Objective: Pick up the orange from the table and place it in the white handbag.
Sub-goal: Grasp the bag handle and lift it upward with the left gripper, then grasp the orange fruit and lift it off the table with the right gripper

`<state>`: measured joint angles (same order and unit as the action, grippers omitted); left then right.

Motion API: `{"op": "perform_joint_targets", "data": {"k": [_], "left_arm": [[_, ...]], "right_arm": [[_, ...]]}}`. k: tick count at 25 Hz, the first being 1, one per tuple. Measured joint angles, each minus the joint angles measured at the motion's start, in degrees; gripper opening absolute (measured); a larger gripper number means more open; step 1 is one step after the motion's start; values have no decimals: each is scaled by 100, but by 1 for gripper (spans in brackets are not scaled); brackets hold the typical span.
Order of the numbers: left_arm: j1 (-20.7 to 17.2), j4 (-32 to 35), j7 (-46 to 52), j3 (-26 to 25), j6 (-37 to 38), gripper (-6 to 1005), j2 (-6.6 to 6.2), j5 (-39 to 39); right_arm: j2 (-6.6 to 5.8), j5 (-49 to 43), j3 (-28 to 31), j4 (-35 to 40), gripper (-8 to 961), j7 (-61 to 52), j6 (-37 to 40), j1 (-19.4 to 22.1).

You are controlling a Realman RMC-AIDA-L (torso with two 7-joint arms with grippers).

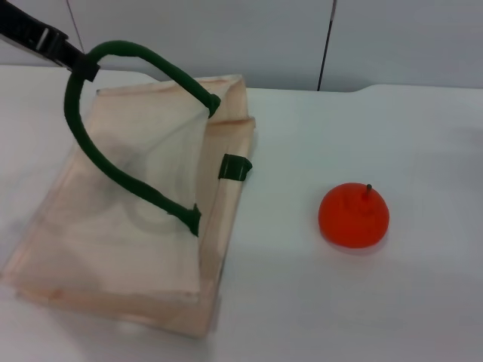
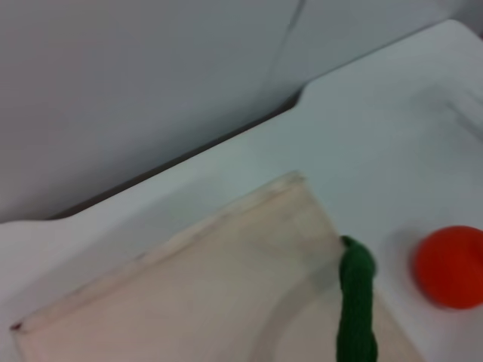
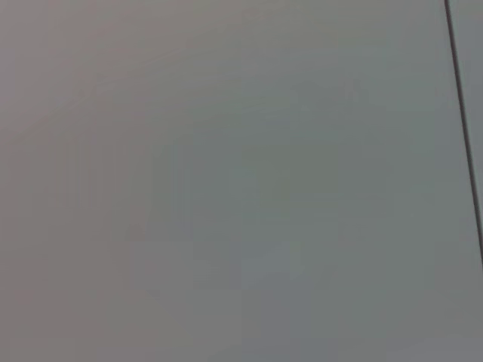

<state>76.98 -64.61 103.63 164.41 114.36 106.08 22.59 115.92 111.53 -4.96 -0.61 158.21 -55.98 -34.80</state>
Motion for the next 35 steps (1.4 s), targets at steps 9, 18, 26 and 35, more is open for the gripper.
{"op": "perform_joint_targets", "data": {"k": [9,18,26,35], "left_arm": [[601,-871,-564,10,300,120,-5,710],[1089,-1577,-735,11,320,120,-9,715],[1730,-1704,-750,20,318,120,-62,468],[2208,-1641,-903,22,309,121,110,501]], "right_arm": [[-32,-5,-32,132,772,-245,0,146],[-44,-930,-93,734,772,-1520,5,195],[-49,-1525,-150,1063,773,-2170,-8,230],[-56,-2404,-197,1645,773,-3218,-130,203]]}}
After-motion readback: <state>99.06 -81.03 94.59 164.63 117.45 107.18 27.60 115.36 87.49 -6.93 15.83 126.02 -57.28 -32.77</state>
